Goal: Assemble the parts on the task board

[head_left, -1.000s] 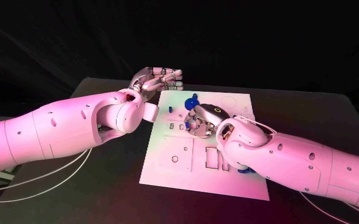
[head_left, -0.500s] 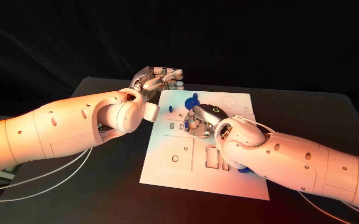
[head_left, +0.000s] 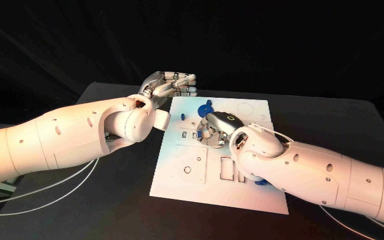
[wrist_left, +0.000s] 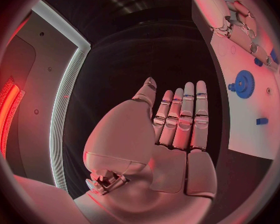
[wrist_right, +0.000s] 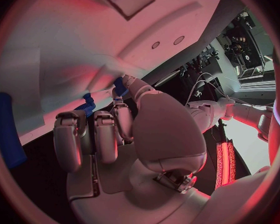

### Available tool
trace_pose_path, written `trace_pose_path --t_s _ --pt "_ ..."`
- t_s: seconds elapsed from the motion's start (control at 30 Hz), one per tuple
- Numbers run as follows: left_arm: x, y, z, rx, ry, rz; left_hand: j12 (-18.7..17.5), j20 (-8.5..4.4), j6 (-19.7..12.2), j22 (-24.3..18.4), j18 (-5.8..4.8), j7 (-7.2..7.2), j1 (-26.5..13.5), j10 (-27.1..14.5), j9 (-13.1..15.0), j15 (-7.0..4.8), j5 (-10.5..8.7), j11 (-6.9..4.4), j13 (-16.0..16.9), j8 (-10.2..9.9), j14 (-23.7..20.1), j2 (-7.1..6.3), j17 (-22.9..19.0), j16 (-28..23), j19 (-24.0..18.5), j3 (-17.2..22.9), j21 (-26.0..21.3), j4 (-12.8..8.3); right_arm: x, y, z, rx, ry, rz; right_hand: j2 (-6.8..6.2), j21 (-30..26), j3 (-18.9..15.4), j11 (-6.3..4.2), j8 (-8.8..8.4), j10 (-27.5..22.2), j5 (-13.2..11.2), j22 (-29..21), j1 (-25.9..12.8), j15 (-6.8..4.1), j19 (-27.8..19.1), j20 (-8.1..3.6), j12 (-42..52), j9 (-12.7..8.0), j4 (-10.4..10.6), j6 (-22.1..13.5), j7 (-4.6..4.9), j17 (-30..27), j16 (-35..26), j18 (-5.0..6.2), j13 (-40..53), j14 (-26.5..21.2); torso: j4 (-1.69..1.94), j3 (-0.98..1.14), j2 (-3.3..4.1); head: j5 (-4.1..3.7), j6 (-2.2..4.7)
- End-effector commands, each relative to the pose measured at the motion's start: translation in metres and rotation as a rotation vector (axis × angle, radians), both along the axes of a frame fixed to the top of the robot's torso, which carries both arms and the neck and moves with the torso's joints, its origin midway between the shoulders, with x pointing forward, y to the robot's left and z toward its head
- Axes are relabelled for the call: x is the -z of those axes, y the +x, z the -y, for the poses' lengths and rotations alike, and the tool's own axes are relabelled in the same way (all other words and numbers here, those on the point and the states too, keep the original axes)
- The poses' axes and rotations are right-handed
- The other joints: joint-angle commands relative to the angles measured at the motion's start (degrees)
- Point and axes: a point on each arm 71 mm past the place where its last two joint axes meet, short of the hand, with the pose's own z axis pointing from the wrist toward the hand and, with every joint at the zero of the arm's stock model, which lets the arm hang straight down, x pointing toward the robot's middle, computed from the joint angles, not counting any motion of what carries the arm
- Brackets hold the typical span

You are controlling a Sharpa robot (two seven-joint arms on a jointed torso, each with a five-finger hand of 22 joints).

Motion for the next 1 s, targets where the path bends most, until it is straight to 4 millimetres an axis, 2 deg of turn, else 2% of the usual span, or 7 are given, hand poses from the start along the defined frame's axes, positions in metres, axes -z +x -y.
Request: trace_pose_path --t_s 0.03,0.37,0.5,0.77,0.87,1.0 --pt "-0.0012 -0.0007 0.0024 0.023 -0.01 0.006 -0.1 0.05 -0.2 -0.1 0.3 0.29 0.1 0.2 0.1 0.4 0.31 0.1 0.0 -0.4 0.0 0.57 0.1 -0.3 -0.2 0.0 -0.3 -0.4 0.005 -0.0008 0.0019 0.004 -0.035 -0.013 -0.36 -0.4 -0.1 0.15 -0.06 -0.5 -0.2 12.7 -0.5 0.32 4.7 0.02 -0.5 2.0 0.2 -0.6 0.22 15.1 0.3 -0.5 3.5 6.0 -0.04 0.05 0.03 0.05 -0.13" --pt "-0.001 -0.0005 0.0022 0.023 -0.009 0.005 -0.1 0.05 -0.2 -0.1 0.3 0.29 0.1 0.2 0.1 0.4 0.31 0.1 0.0 -0.4 0.0 0.57 0.1 -0.3 -0.2 0.0 -0.3 -0.4 0.004 -0.0019 0.0018 0.006 -0.021 -0.005 -1.38 -0.9 -0.4 0.91 -1.07 -1.5 -0.4 12.3 -1.2 0.94 4.5 0.49 -1.5 1.6 0.4 -2.7 1.13 15.1 0.3 -0.37 2.8 6.0 0.0 0.05 0.04 -0.04 -0.12" --pt "-0.0009 -0.0005 0.0021 0.024 -0.009 0.004 -0.1 0.05 -0.2 -0.1 0.3 0.29 0.1 0.2 0.1 0.4 0.31 0.1 0.0 -0.4 0.0 0.57 0.1 -0.3 -0.2 0.0 -0.3 -0.4 0.0037 -0.0017 0.0022 0.007 -0.016 -0.002 -1.77 -1.3 -0.5 1.51 -2.04 -2.5 -1.4 11.9 -1.6 1.44 4.2 0.92 -2.5 1.1 0.7 -4.4 1.82 15.1 0.3 -0.26 2.0 6.0 -0.04 0.02 0.01 -0.05 -0.12" --pt "-0.0008 -0.0004 0.0021 0.025 -0.009 0.002 -0.1 0.05 -0.2 -0.1 0.3 0.3 0.0 0.2 0.1 0.4 0.31 0.11 0.0 -0.4 0.1 0.59 0.1 -0.4 -0.2 0.0 -0.3 -0.5 0.0032 -0.0017 0.0019 0.005 -0.009 0.001 -2.59 -2.0 -1.0 2.07 -2.96 -3.9 -3.0 11.2 -2.1 1.95 3.8 1.46 -4.1 0.6 1.0 -5.9 2.37 14.9 0.2 -0.04 0.7 5.9 -0.02 0.02 0.02 -0.08 -0.12" --pt "-0.0008 -0.0005 0.0021 0.026 -0.009 0.002 -0.1 0.05 -0.2 -0.1 0.3 0.3 0.0 0.2 0.1 0.4 0.31 0.11 0.0 -0.4 0.1 0.59 0.1 -0.4 -0.2 0.0 -0.3 -0.5 0.0027 -0.0017 0.0019 0.004 0.0 0.004 -3.04 -3.3 -1.4 2.51 -4.15 -6.5 -3.9 10.1 -2.1 2.3 3.1 1.77 -6.9 0.1 1.1 -8.1 2.88 15.1 0.3 0.31 -1.5 6.0 -0.01 0.02 0.04 -0.11 -0.1" --pt "-0.0007 -0.0004 0.0018 0.026 -0.009 0.001 -0.1 0.05 -0.2 -0.1 0.3 0.3 0.0 0.2 0.1 0.4 0.31 0.11 0.0 -0.4 0.1 0.59 0.1 -0.4 -0.2 0.0 -0.3 -0.5 0.0015 -0.0022 0.002 0.0 0.017 0.011 -4.24 -4.6 -3.1 3.24 -5.5 -8.3 -5.8 9.0 -2.5 2.93 2.5 2.34 -8.5 -0.7 1.8 -11.1 3.61 14.9 0.2 0.64 -2.9 5.9 -0.01 0.02 0.04 -0.11 -0.1"
